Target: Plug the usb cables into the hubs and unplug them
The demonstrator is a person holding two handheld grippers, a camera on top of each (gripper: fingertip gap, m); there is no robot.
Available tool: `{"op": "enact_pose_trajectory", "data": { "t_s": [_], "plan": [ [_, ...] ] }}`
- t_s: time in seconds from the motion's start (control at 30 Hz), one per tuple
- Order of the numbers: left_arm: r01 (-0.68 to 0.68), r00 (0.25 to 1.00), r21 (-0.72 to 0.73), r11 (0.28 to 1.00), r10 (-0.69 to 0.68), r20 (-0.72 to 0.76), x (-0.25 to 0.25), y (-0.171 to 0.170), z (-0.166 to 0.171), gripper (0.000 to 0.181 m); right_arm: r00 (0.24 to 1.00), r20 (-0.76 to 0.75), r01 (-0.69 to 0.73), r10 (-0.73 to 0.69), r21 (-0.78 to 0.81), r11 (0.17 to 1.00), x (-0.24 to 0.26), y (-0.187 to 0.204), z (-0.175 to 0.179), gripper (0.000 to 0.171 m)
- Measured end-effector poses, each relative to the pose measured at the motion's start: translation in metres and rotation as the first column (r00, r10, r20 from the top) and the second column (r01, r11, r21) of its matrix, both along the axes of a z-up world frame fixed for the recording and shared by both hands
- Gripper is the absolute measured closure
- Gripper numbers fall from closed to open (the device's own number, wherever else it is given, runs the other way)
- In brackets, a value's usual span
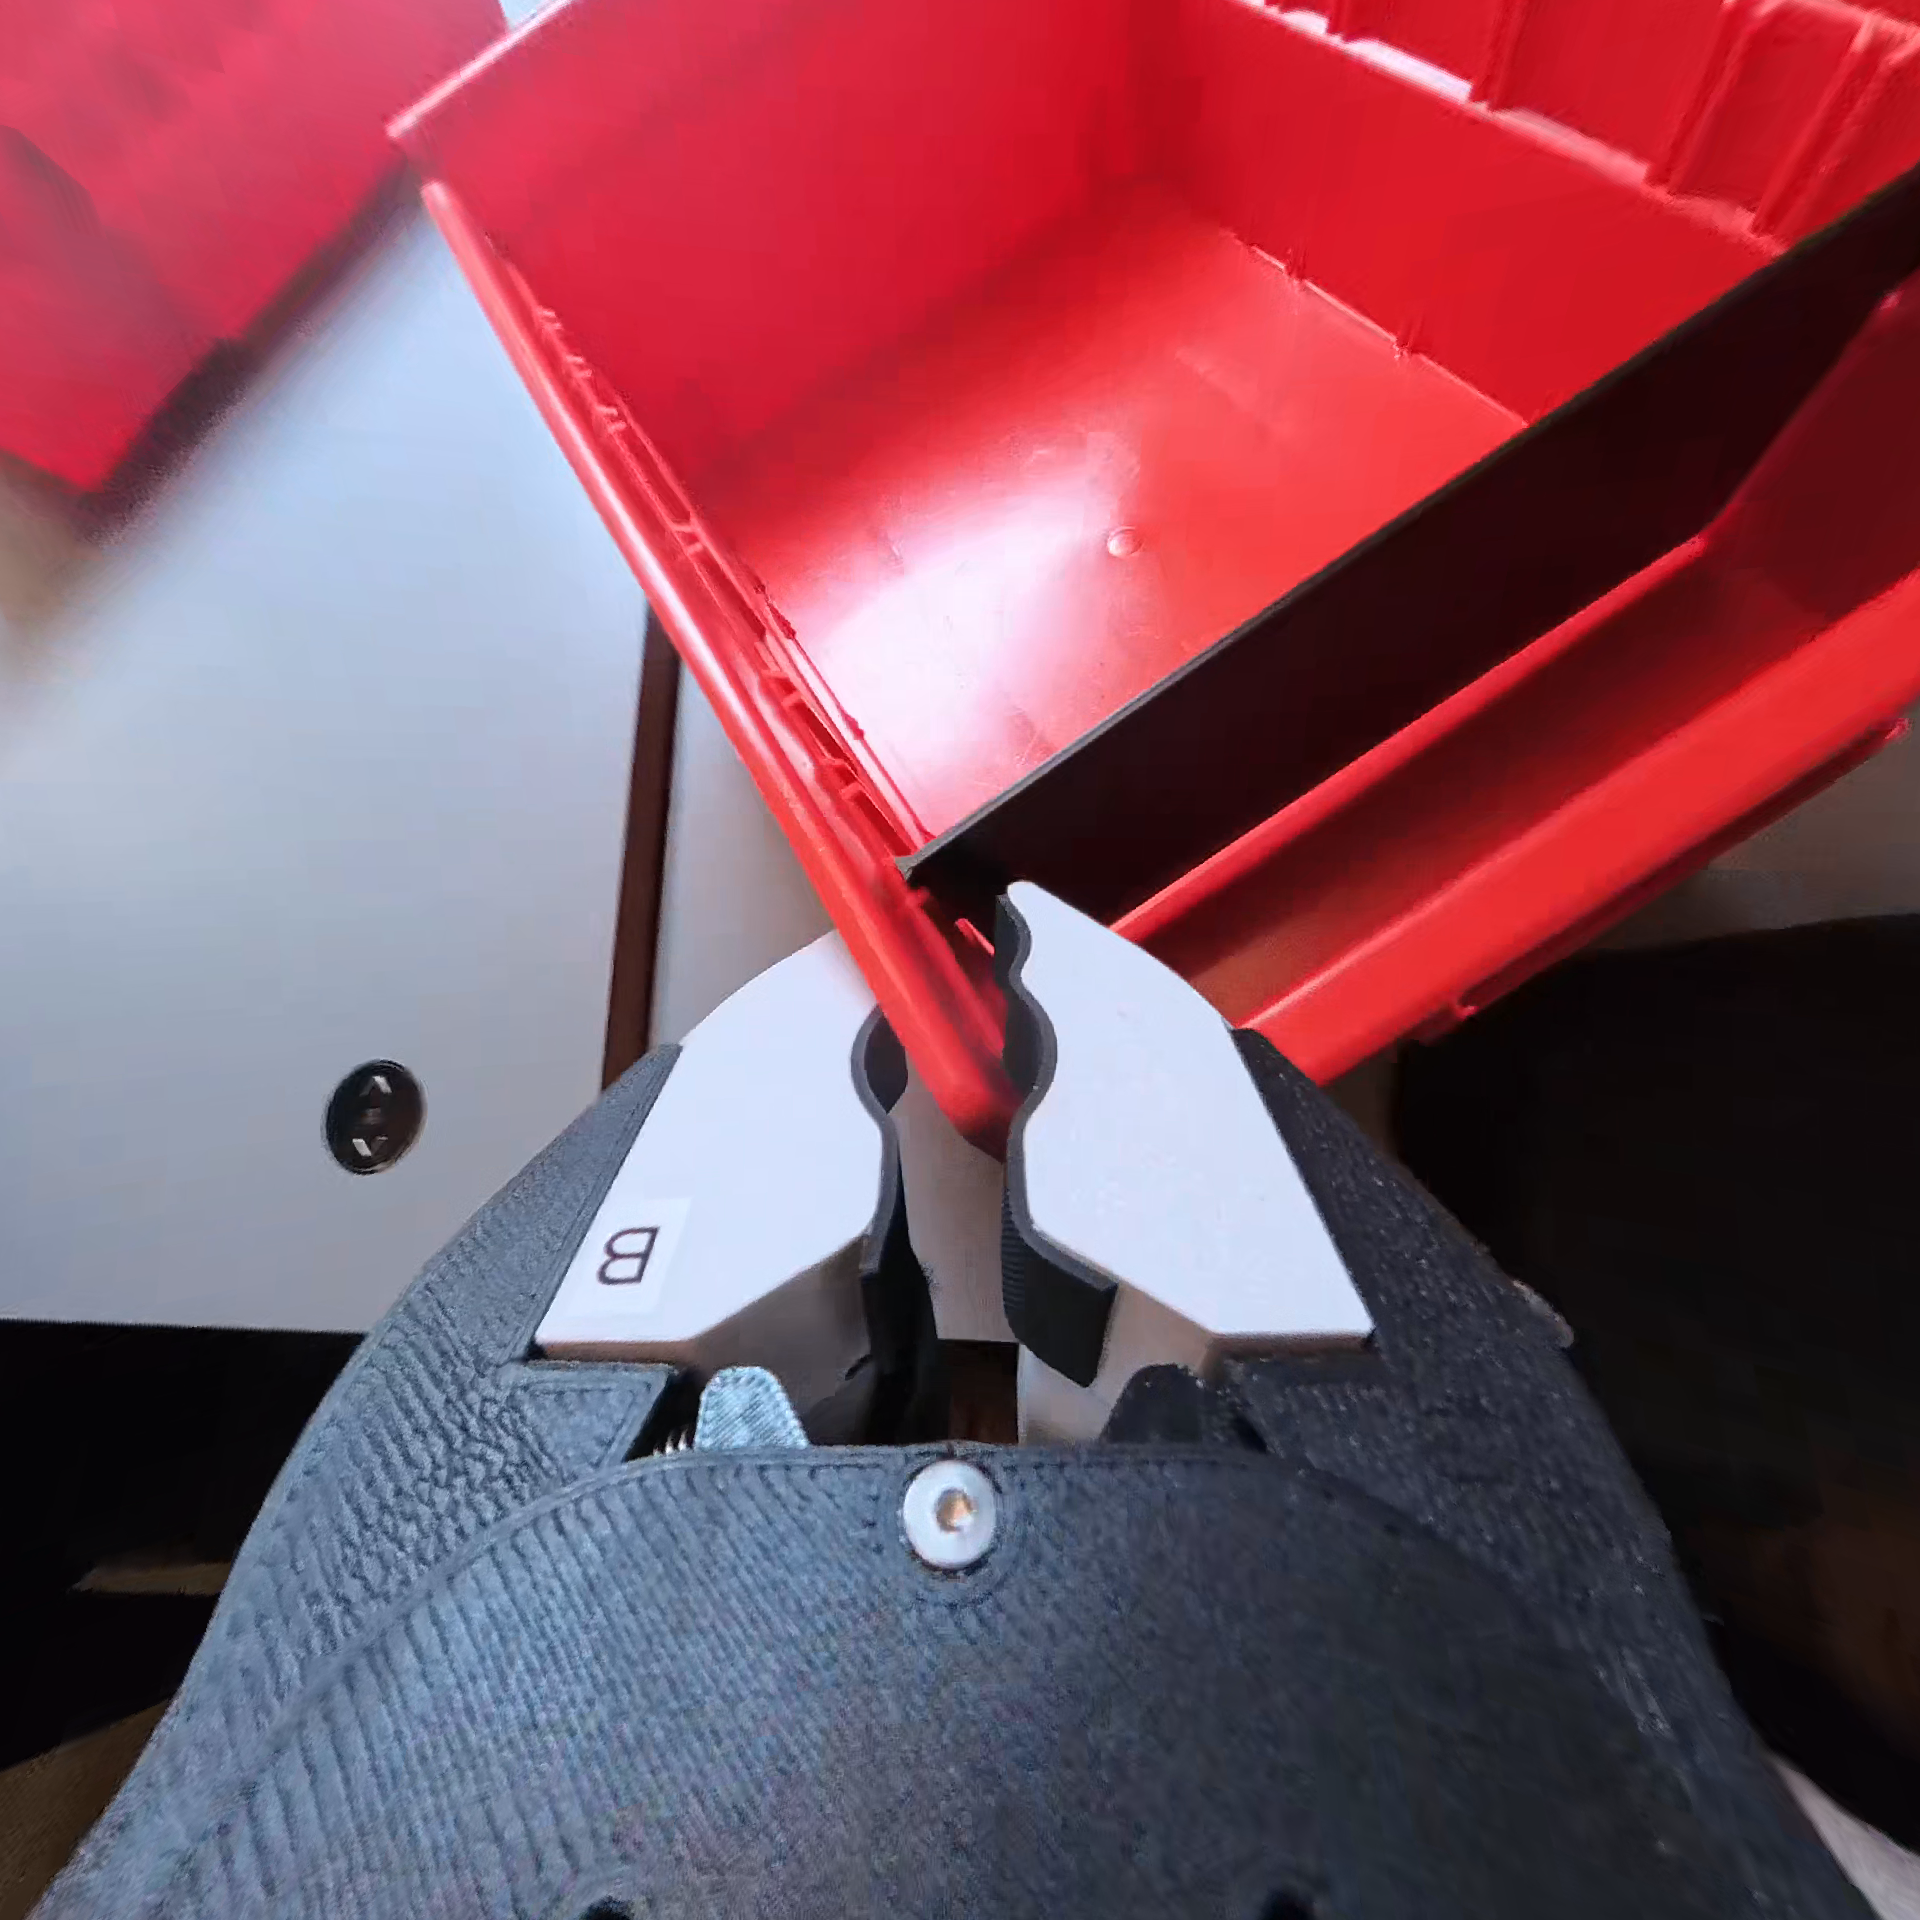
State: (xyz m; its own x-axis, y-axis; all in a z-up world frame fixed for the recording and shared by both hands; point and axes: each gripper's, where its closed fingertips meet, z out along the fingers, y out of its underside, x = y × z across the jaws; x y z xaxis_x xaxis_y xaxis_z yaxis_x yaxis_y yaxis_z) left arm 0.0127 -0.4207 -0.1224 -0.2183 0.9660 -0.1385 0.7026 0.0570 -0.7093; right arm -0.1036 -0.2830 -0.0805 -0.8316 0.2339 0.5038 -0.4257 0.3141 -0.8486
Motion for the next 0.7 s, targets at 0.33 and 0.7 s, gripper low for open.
{"op": "enact_pose_trajectory", "data": {
  "t_s": [0.33, 0.7],
  "plan": [
    [0.073, 0.837, -0.323, 0.944, -0.234, -0.495, -0.087, 0.127, 0.137, 0.167, 0.853, -0.43, 0.163, -0.296, -0.319, 0.934, -0.035, 0.158, 0.128, 0.16],
    [0.574, 0.681, -0.344, 0.743, -0.667, -0.303, -0.239, 0.398, 0.069, 0.166, 0.661, -0.266, 0.654, -0.702, -0.254, 0.712, -0.108, 0.442, 0.054, 0.16]
  ]
}}
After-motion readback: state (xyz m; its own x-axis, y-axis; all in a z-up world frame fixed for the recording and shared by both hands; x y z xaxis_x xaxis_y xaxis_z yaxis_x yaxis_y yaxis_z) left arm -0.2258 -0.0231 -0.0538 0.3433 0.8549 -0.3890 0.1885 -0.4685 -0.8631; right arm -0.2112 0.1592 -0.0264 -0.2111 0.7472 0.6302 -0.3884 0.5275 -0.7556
